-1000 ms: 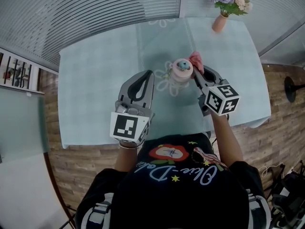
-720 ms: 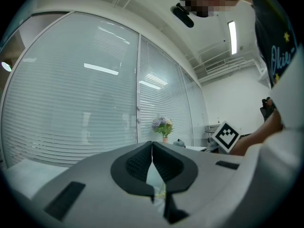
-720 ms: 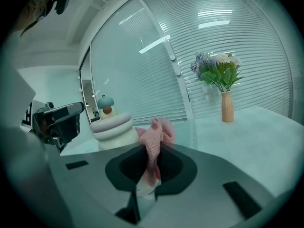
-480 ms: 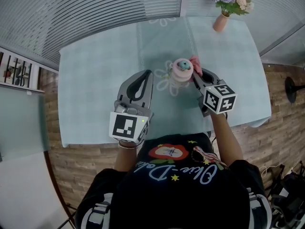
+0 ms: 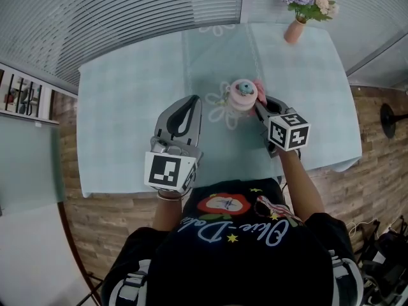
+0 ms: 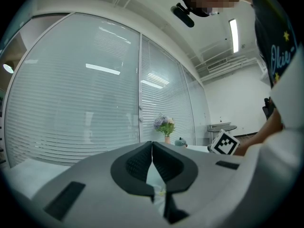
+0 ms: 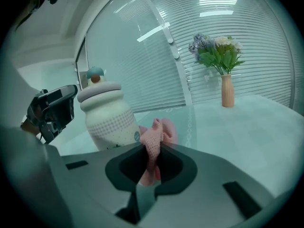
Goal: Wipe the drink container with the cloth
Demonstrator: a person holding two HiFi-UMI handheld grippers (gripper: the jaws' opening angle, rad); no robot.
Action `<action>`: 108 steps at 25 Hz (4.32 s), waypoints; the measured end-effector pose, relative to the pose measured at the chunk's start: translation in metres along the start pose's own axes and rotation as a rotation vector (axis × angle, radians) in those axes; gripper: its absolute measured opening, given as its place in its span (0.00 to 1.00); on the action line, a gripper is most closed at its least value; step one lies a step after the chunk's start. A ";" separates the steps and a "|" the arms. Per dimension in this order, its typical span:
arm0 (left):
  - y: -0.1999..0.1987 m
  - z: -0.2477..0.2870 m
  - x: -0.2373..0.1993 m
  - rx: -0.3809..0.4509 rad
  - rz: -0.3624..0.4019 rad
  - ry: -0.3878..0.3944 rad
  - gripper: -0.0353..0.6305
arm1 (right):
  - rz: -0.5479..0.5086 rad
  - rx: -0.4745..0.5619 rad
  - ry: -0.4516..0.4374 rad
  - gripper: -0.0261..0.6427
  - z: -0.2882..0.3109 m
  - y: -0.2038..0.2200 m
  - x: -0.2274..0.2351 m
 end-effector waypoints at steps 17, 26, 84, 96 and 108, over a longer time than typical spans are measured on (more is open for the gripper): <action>-0.001 -0.002 0.001 0.005 -0.003 0.008 0.06 | -0.031 -0.067 0.035 0.09 0.006 0.014 0.003; -0.001 -0.005 0.000 0.010 -0.001 0.006 0.06 | -0.052 -0.060 0.069 0.09 0.001 0.009 0.010; 0.001 -0.022 -0.006 -0.035 -0.009 -0.118 0.06 | -0.324 -0.133 -0.445 0.09 0.026 -0.051 0.009; 0.001 -0.021 -0.002 -0.031 0.003 -0.107 0.06 | -0.306 -0.201 -0.386 0.09 0.036 -0.027 0.016; 0.000 -0.022 -0.001 -0.025 0.000 -0.099 0.06 | -0.329 -0.243 -0.319 0.09 0.040 -0.015 0.019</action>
Point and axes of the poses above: the fingertips, and each gripper's own axes: z forward along the fingers, x to its right, y out of its underside, the point moved 7 cm from there along -z, backward along the fingers, and after that the axes turned 3 degrees about z, right-handed, at the moved point
